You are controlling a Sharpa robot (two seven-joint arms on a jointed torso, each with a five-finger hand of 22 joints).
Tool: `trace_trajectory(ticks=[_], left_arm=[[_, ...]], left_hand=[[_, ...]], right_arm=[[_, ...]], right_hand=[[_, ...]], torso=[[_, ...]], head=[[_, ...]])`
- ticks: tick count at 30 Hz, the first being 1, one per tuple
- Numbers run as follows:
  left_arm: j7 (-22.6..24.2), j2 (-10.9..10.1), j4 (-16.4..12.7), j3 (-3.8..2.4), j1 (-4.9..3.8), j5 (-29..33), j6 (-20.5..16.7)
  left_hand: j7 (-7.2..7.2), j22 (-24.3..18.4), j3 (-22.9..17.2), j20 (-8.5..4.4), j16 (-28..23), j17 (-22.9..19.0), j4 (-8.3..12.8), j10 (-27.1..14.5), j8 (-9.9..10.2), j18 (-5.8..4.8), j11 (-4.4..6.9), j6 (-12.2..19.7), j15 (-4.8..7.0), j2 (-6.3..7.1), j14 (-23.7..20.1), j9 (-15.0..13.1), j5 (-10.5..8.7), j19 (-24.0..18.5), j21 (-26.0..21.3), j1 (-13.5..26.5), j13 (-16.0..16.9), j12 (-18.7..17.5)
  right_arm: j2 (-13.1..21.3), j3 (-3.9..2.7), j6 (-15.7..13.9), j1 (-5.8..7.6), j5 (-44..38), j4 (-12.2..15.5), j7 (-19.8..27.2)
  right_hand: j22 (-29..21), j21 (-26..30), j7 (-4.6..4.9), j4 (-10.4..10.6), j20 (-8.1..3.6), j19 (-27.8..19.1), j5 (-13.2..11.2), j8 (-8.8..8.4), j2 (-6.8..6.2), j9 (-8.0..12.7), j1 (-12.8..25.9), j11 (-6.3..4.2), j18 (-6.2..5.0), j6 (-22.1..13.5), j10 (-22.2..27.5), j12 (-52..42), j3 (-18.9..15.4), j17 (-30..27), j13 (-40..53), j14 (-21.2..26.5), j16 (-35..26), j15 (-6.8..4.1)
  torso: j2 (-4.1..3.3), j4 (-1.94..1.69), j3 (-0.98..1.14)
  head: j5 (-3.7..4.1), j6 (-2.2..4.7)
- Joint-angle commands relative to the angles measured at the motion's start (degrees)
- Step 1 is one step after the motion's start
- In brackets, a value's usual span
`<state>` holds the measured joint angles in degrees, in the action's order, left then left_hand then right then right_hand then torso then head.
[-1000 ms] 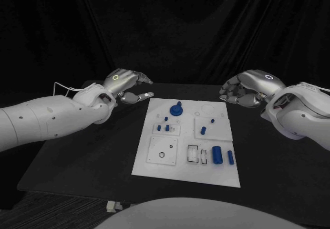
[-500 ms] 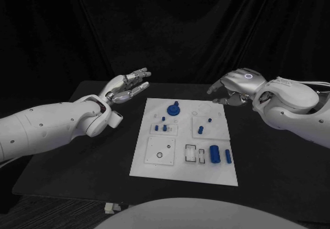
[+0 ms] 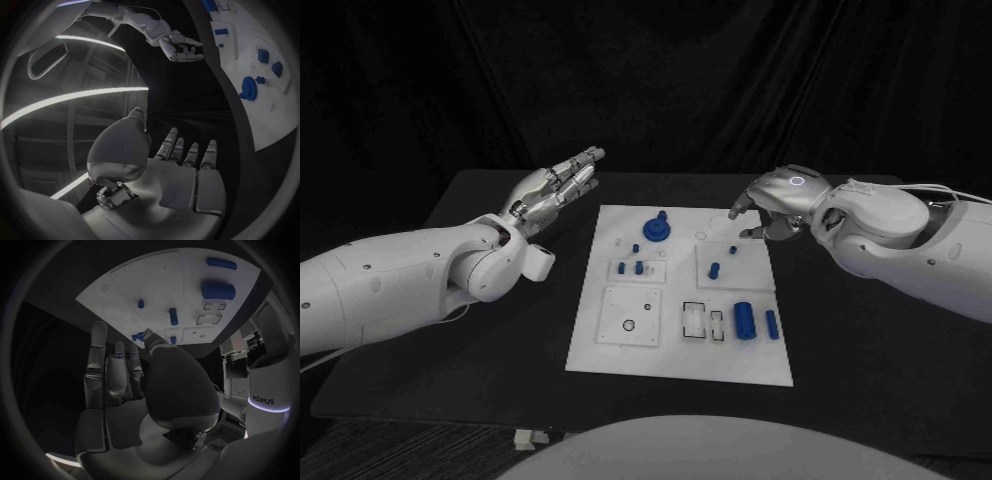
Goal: Assemble the parts on the task board
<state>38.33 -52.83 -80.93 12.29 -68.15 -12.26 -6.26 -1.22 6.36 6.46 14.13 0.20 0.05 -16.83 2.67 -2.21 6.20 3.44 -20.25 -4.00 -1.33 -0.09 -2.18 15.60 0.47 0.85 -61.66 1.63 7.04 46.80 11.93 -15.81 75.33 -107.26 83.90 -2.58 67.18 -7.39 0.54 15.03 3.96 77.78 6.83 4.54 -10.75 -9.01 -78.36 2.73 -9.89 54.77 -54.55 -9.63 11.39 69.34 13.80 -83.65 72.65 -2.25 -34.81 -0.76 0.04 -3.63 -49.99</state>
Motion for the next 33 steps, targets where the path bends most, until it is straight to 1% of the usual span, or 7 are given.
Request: trace_trajectory(ticks=[1,6,7,11,19,27,33], left_arm=[[14.2,0.0,-0.3,-0.07,0.10,2.7,2.6],[14.2,0.0,-0.3,-0.07,0.14,2.8,3.2],[14.2,0.0,-0.3,-0.07,0.15,2.8,3.4],[13.9,0.1,-0.3,-0.07,0.19,2.8,3.9],[13.3,0.4,-0.4,-0.06,0.24,2.8,4.2],[13.0,0.3,-0.4,-0.06,0.26,2.8,4.2],[12.8,0.3,-0.4,-0.06,0.29,2.8,4.6]], left_hand=[[0.48,-0.1,0.3,0.46,-0.2,0.0,0.0,0.0,0.1,0.67,-0.38,0.1,-0.48,-0.05,0.1,0.0,0.18,0.1,-0.2,-0.5,0.0,0.4],[0.48,-0.1,0.3,0.46,-0.2,0.0,0.0,0.0,0.1,0.67,-0.38,0.1,-0.48,-0.05,0.1,0.0,0.18,0.1,-0.2,-0.5,0.0,0.4],[0.84,-1.4,0.6,-3.27,-0.2,0.0,0.0,-0.3,0.2,1.86,-0.75,0.6,0.34,-0.90,0.1,0.1,2.35,-0.2,-0.3,-0.3,0.0,0.8],[1.20,-1.5,0.9,-3.64,-0.2,0.0,0.0,-0.5,0.2,2.55,-1.18,0.5,0.44,-1.51,0.1,0.1,3.29,-0.2,-0.3,-0.9,-0.1,1.2],[3.56,-1.3,2.2,-2.69,-0.2,0.0,0.0,-0.4,-0.1,3.91,-3.90,-1.5,-0.15,-3.08,0.1,-0.1,7.04,-0.1,-0.2,-2.2,0.1,3.4],[4.11,-0.7,3.0,-1.03,-0.2,0.0,0.0,-0.2,-0.1,4.00,-4.71,-2.2,-0.99,-3.71,0.1,-0.1,8.38,0.1,-0.1,-3.0,0.1,4.6],[4.61,-0.1,3.5,0.39,-0.2,0.0,0.1,-0.1,-0.2,4.03,-5.27,-3.1,-1.90,-4.42,0.1,-0.2,9.74,0.3,0.0,-4.1,0.2,5.4]], right_arm=[[-0.3,-0.05,0.6,-0.79,-1.4,-0.8,1.0],[-0.8,-0.05,1.4,-1.74,-1.4,-1.4,1.1],[-0.9,-0.05,1.6,-1.93,-1.4,-1.5,1.1],[-1.2,-0.05,2.1,-2.64,-1.4,-1.9,0.8],[-2.0,-0.05,1.9,-3.61,-1.4,-2.9,0.7],[-3.0,-0.05,2.4,-3.98,-1.4,-4.1,0.7],[-3.8,-0.05,2.6,-4.53,-1.3,-5.2,0.9]], right_hand=[[0.6,-0.5,-0.16,-0.1,-0.01,0.3,1.4,0.00,-0.09,-0.2,-0.1,-0.07,-0.33,0.0,-0.8,-0.9,0.7,0.2,0.4,-0.2,0.5,-0.02],[1.0,-0.4,-0.04,-0.9,-0.07,0.2,3.7,-0.08,0.05,-0.4,-1.2,-0.17,-0.35,-0.1,-0.7,-1.3,1.5,0.1,0.5,-0.1,0.6,-0.08],[1.4,-0.3,0.35,-1.9,-0.17,0.1,7.2,-0.16,0.25,-0.5,-2.7,-0.27,-0.37,-0.2,-0.9,-1.6,2.7,0.0,0.6,0.0,0.6,-0.16],[2.4,-0.4,1.21,-3.5,-0.34,-0.1,11.2,-0.26,0.01,-0.8,-4.1,-0.27,-0.36,-0.3,-1.1,-1.8,5.0,-0.1,0.3,0.2,0.7,-0.22],[4.2,-0.6,2.26,-5.4,-0.48,-0.5,12.4,-0.21,-0.53,-1.1,-4.8,-0.04,-0.36,0.0,-1.0,-1.5,8.0,-0.5,-0.5,0.4,0.7,-0.16],[5.0,-0.5,2.30,-6.1,-0.53,-0.8,13.4,-0.15,-0.81,-1.3,-4.6,0.02,-0.38,0.2,-1.0,-1.3,9.1,-0.8,-0.8,0.5,0.6,-0.16],[6.1,-0.6,2.35,-6.4,-0.42,-1.0,9.2,0.30,-0.60,-1.9,-3.2,-0.09,-0.37,1.0,-1.1,-1.5,9.7,-0.8,-1.1,0.5,0.8,-0.15]], torso=[[-0.17,-0.07,-0.28],[-0.12,-0.06,-0.33],[-0.12,-0.06,-0.28],[-0.14,0.01,-0.23],[-0.12,0.00,-0.25],[-0.12,-0.03,-0.29],[-0.18,-0.07,-0.36]], head=[[0.05,-0.01],[0.21,-0.01],[0.09,-0.01],[-0.32,-0.01],[-0.38,-0.01],[-0.45,-0.01],[-0.44,-0.01]])
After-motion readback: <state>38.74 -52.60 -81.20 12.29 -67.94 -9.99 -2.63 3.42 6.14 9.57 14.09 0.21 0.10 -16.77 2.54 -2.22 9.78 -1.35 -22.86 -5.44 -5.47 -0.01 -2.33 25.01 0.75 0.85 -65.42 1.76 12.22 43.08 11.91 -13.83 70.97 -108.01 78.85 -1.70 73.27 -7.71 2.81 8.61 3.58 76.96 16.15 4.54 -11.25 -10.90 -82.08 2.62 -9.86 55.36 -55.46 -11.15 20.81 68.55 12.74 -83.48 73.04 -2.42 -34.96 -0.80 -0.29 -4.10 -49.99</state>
